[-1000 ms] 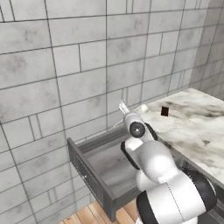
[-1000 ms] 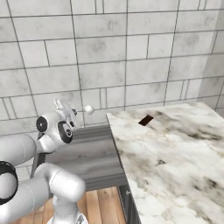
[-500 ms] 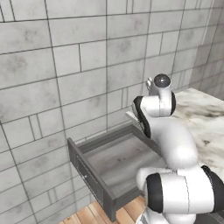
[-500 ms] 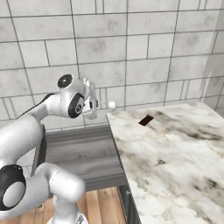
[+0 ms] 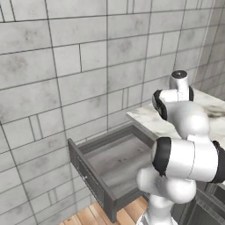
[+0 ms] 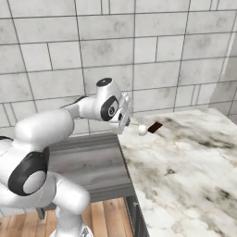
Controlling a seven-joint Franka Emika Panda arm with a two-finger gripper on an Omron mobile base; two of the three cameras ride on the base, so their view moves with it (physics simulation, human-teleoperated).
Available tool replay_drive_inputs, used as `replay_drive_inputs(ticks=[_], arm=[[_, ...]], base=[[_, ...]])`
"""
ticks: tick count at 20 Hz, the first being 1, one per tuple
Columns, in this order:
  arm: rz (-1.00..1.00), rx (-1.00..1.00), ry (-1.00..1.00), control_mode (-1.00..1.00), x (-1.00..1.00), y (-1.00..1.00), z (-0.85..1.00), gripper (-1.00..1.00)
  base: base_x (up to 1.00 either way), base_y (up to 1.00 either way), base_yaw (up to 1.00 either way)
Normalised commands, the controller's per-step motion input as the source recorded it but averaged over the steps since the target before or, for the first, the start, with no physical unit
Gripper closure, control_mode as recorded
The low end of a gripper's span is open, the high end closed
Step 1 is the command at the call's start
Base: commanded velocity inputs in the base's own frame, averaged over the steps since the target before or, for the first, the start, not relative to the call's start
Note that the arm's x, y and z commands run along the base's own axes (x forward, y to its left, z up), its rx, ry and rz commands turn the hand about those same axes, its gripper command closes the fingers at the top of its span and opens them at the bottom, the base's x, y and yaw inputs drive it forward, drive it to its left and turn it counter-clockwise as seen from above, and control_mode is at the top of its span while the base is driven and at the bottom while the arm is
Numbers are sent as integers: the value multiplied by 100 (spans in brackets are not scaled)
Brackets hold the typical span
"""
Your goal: Pick the ladle from the drawer and place it on the counter.
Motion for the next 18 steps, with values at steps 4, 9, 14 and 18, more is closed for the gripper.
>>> replay_drive_inputs(ticks=[4,9,14,18], arm=[[-21,5,3,-100,-1,-88,-100,100],[-15,5,10,-100,-8,-47,-100,100],[-11,3,11,-100,-4,-13,-100,100],[-9,3,11,-100,5,-20,-100,100]], base=[[0,0,0],[0,0,0],[0,0,0],[0,0,0]])
